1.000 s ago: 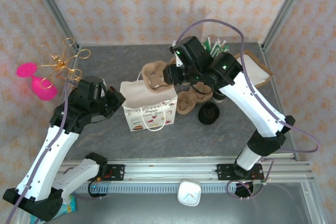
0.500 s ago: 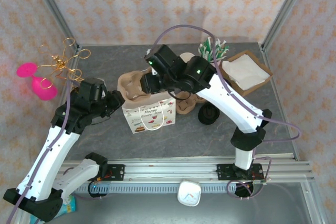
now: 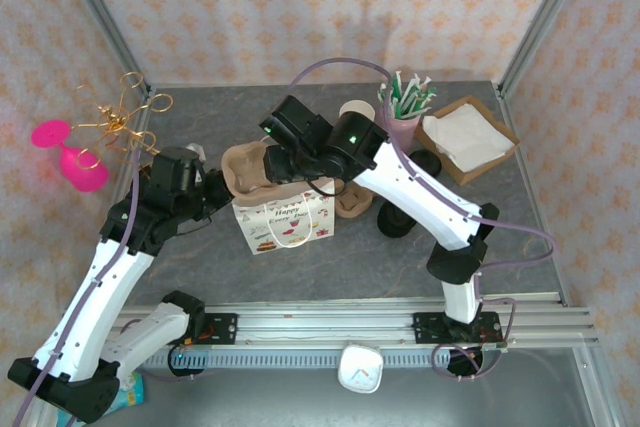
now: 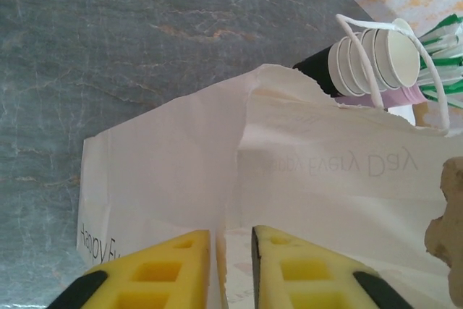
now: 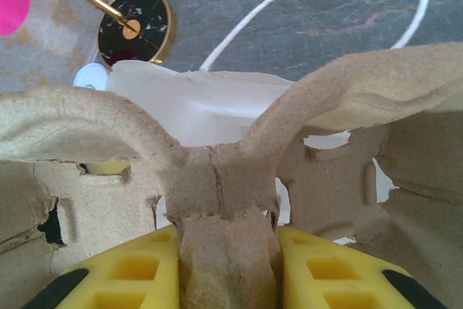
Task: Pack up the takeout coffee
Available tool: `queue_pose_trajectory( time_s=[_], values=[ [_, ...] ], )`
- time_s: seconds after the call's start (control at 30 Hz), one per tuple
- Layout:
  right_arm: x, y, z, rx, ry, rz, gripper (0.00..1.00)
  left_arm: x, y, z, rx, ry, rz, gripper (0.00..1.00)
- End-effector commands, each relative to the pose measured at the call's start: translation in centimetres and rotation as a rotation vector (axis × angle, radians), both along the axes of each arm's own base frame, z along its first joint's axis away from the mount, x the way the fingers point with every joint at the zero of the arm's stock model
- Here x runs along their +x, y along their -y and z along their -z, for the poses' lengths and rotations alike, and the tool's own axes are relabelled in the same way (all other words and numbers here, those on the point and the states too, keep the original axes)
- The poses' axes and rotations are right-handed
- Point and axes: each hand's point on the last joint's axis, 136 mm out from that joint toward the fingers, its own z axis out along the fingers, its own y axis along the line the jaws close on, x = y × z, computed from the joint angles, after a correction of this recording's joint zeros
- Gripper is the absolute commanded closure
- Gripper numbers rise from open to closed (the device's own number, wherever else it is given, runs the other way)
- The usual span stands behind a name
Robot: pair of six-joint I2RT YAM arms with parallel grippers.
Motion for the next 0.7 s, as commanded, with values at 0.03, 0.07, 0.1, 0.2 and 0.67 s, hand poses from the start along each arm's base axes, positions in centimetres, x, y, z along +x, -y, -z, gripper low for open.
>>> queue_pose_trajectory(
  time_s=[0.03, 0.07, 0.1, 0.2, 0.67],
  values=[
    [0.5, 0.8, 1.2, -0.043, -0.014, 0.074, 0.7, -0.1, 0.3, -0.5, -0.007, 0.046, 0.043, 0.81],
    [0.6, 0.7, 1.5, -0.048, -0.018, 0.08, 0.7, -0.2, 0.3, -0.6, 0.0, 0.05, 0.045, 0.81],
    [0.7, 0.7, 1.7, -0.053, -0.02, 0.086, 0.7, -0.2, 0.2, -0.7, 0.005, 0.054, 0.049, 0.8],
    [1.1, 0.9, 2.5, -0.072, -0.026, 0.106, 0.7, -0.2, 0.5, -0.8, 0.007, 0.056, 0.073, 0.82],
    [1.5, 2.3, 4.5, -0.133, -0.047, 0.169, 0.71, -0.6, 0.3, -0.6, 0.01, 0.055, 0.071, 0.82]
  ],
)
